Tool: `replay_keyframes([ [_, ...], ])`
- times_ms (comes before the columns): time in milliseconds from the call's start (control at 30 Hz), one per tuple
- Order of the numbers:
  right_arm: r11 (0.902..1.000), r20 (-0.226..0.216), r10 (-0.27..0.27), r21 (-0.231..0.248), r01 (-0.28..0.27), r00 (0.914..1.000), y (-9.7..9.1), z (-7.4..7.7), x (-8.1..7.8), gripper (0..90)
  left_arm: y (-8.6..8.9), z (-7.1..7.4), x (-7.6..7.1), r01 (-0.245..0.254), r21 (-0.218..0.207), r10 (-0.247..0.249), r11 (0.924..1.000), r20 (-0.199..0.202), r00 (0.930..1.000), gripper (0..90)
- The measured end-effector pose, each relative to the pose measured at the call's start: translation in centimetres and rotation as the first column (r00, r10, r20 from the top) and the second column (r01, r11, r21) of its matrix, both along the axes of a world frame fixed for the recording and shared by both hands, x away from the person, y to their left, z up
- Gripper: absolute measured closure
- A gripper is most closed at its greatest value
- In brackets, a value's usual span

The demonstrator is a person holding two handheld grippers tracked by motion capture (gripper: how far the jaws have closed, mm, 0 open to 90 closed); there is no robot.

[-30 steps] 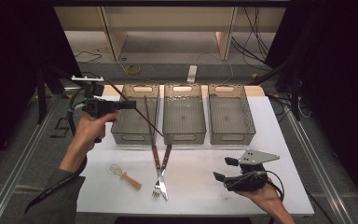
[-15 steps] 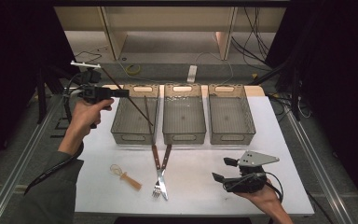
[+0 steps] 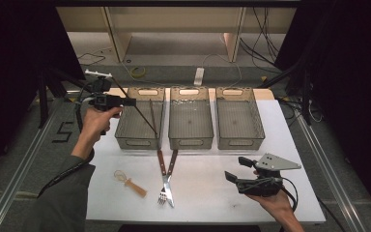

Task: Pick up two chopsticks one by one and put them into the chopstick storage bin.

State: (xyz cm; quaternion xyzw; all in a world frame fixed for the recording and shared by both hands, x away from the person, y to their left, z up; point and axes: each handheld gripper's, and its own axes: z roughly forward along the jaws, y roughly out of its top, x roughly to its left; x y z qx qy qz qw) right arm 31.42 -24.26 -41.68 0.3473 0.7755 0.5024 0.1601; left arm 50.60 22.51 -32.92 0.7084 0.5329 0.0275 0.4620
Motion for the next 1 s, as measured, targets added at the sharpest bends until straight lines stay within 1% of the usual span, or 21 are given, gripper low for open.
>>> replay_keyframes([
  [133,1.0,0.003,0.003,-0.002,-0.003,1.0,0.1,0.0,0.0,27.7,-0.4,-0.1,0.3,0.009,0.016,-0.008,0.9998,-0.011,0.9999,83.5],
  [267,1.0,-0.005,0.008,-0.005,-0.008,1.0,0.2,-0.2,0.0,27.4,-0.7,-0.3,0.6,0.014,0.038,-0.013,0.9992,-0.028,0.9995,83.4],
  [533,0.9998,-0.007,0.013,-0.013,-0.013,0.9999,0.3,-0.2,0.0,27.4,-1.4,-1.0,0.9,0.018,0.05,-0.016,0.9986,-0.044,0.9989,83.1],
  [600,0.9998,-0.007,0.013,-0.017,-0.014,0.9999,0.3,-0.2,0.0,27.4,-1.5,-1.2,1.0,0.024,0.067,-0.02,0.9974,-0.052,0.9984,83.1],
  [633,0.9997,-0.007,0.015,-0.017,-0.015,0.9999,0.3,-0.2,0.0,27.4,-1.6,-1.3,1.1,0.024,0.073,-0.02,0.997,-0.056,0.9982,83.1],
  [767,0.9997,-0.007,0.017,-0.018,-0.017,0.9998,0.3,-0.2,0.0,27.4,-1.7,-1.6,1.3,0.024,0.074,-0.018,0.997,-0.075,0.997,82.8],
  [1000,0.9995,-0.01,0.018,-0.024,-0.018,0.9998,0.4,-0.2,0.0,27.4,-1.9,-2.5,2.0,0.014,0.095,-0.004,0.9953,-0.106,0.9943,82.6],
])
